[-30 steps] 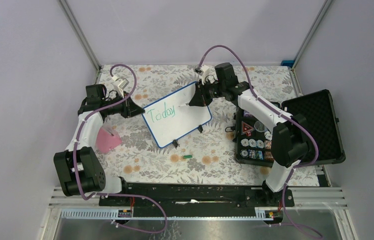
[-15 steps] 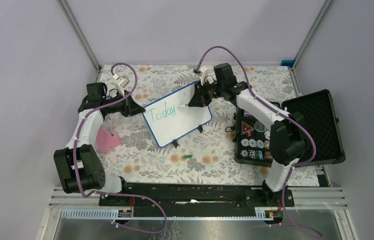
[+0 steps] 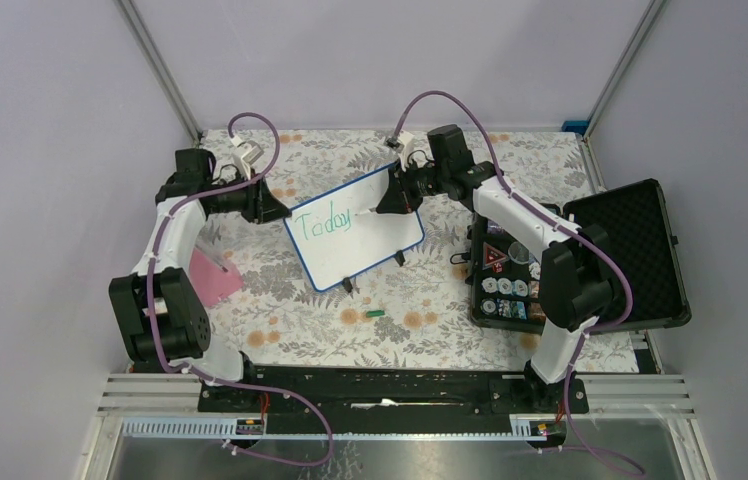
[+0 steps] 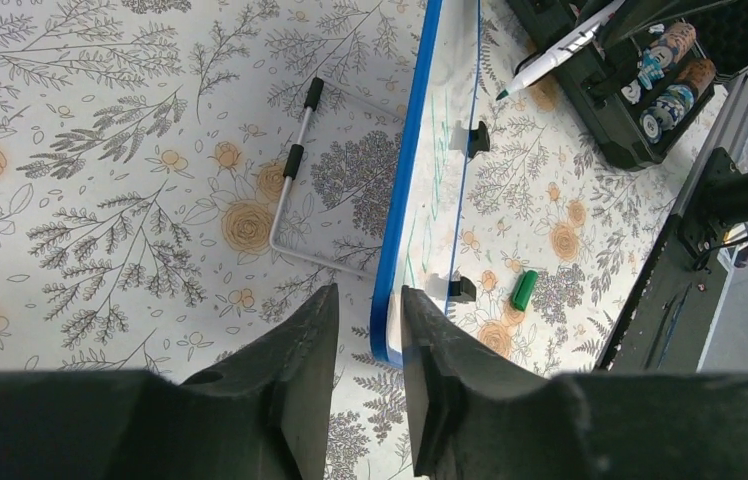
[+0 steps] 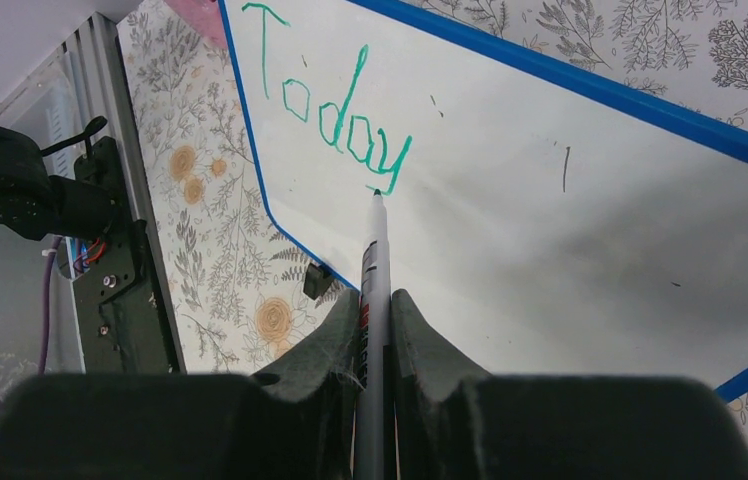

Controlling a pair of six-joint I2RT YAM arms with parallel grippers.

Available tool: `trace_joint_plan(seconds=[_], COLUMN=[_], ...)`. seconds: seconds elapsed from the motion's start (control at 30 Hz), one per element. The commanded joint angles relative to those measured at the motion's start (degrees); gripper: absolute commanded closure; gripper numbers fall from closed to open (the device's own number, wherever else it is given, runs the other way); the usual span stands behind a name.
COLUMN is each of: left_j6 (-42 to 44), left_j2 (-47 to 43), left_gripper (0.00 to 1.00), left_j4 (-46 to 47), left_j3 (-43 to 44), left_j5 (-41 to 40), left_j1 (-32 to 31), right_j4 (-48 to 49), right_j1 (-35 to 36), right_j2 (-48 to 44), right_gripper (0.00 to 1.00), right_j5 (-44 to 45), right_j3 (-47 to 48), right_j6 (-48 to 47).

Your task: Write a sentence on the whiteboard

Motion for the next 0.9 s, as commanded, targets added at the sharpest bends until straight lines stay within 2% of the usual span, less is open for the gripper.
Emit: trace_joint_plan(seconds=[0.0,0.3,0.4,0.6,0.87], left_j6=[2.78,0.17,-0.06,0.06,0.23], left_j2=[0.22,1.03,1.34,1.75,2.24], left_gripper=[0.66,0.67,0.72,0.9,1.0], left_j4=[-0.82,0.58,1.13,1.16,1.16], left_j3=[3.67,2.46,2.41,2.62,2.61], left_j5=[1.68,1.7,1.34,0.41,-0.25], left_j1=[-0.3,-2.88,-3.04,-3.51,-3.63], right_j4=[-0.39,-1.42,-1.96,-2.26,-2.24], right_j1=[-0.25,-0.3,-0.16,-0.18,-0.17], right_j2=[-0.25,1.69,1.98,2.51,2.87], right_gripper=[1.0,1.0,1.0,1.0,1.0], right_j5=[0.62,1.59,1.55,2.15,1.74], right_j3=[2.98,5.51,5.96,6.39,7.57], right_j6=[-2.41,-4.18,-5.1,-6.12,-5.76])
